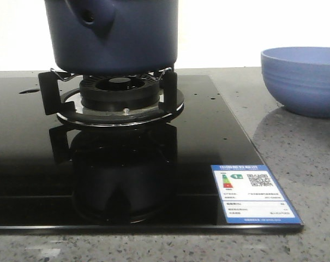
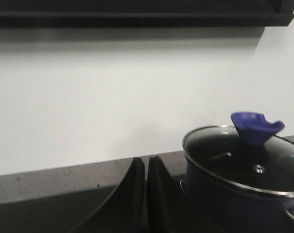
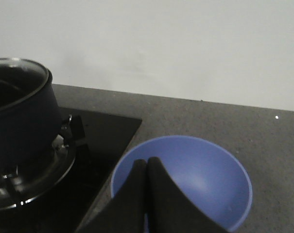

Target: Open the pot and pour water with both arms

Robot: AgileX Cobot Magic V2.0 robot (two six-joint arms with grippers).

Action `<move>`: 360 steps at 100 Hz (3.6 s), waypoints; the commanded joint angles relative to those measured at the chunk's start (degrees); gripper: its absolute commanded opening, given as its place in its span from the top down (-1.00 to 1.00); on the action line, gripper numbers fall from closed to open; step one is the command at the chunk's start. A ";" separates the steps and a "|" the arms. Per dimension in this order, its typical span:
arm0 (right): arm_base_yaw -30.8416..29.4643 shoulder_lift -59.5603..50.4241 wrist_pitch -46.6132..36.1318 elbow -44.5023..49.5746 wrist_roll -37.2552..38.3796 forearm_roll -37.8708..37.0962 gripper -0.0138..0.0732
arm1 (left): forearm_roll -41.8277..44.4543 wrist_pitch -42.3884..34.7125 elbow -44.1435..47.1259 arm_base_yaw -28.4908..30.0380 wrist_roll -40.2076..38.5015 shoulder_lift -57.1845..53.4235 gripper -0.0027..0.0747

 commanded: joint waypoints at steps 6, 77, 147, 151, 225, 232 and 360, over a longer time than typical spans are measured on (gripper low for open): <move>0.13 -8.39 -4.76 6.89 -1.48 2.89 0.82 | -5.38 -3.82 6.73 -0.77 0.03 -7.32 0.98; 0.13 -12.81 -5.23 13.95 -1.48 3.42 0.82 | -8.22 -4.22 14.88 -0.77 0.03 -15.91 0.98; 0.13 -12.81 -5.34 13.95 -1.48 3.42 0.82 | 11.40 -8.75 14.88 -0.77 -17.80 -15.91 0.98; 0.13 -12.81 -5.34 13.95 -1.48 3.42 0.82 | 24.55 -9.59 14.88 -0.77 -29.35 -15.91 0.98; 0.13 -12.70 -5.46 13.95 -1.48 3.42 0.82 | 74.93 -18.76 34.93 -0.77 -78.78 -34.58 0.98; 0.13 -12.70 -5.56 13.95 -1.48 3.42 0.82 | 75.40 -18.57 34.93 -0.77 -78.78 -34.58 0.98; 0.13 -12.92 -16.39 13.20 52.14 -48.04 0.82 | 75.40 -18.03 34.83 -0.77 -78.78 -34.46 0.98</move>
